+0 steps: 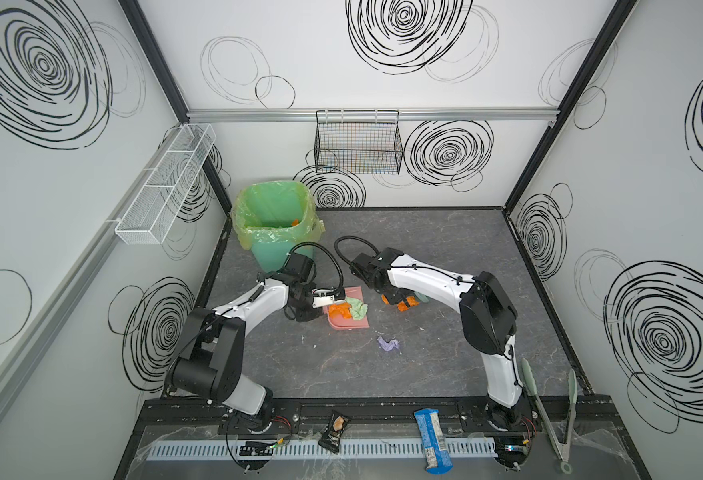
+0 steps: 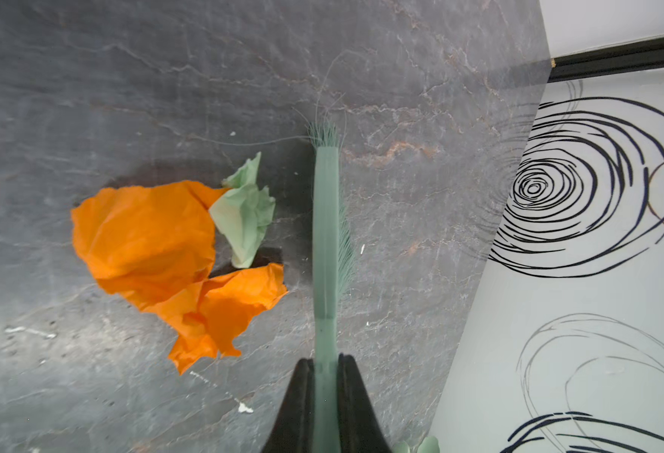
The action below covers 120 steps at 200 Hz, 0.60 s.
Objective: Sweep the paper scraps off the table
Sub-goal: 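Sweep the scraps into the dustpan with the right brush while the left holds it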
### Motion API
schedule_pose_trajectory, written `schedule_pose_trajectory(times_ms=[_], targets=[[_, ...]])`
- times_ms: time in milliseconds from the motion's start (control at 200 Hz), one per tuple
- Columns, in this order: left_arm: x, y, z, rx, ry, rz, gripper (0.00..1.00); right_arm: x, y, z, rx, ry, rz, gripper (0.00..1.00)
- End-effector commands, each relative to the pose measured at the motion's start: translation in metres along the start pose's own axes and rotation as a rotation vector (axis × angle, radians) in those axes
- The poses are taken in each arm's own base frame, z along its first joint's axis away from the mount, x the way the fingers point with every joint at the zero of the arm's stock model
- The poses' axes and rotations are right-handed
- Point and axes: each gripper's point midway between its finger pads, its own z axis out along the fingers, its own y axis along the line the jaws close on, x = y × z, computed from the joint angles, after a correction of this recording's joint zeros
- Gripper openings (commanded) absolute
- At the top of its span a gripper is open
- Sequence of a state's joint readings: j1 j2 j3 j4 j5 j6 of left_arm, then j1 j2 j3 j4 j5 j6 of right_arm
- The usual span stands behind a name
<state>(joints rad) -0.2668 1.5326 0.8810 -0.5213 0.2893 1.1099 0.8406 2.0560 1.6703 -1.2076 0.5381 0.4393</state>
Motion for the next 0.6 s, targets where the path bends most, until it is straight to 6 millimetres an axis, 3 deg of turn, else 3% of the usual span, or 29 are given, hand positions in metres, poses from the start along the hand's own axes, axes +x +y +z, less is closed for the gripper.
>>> schedule_pose_trajectory(times_ms=[0, 130, 595], targets=[[-0.012, 0.007, -0.001, -0.016, -0.026, 0.013, 0.0, 0.011, 0.023, -0.013, -0.11, 0.036, 0.045, 0.0], [-0.012, 0.006, 0.003, -0.008, -0.027, 0.006, 0.0, 0.01, 0.043, -0.033, -0.23, 0.005, 0.072, 0.0], [-0.017, 0.0, 0.013, 0.003, -0.052, -0.006, 0.0, 0.006, 0.073, -0.082, -0.516, -0.049, 0.133, 0.0]])
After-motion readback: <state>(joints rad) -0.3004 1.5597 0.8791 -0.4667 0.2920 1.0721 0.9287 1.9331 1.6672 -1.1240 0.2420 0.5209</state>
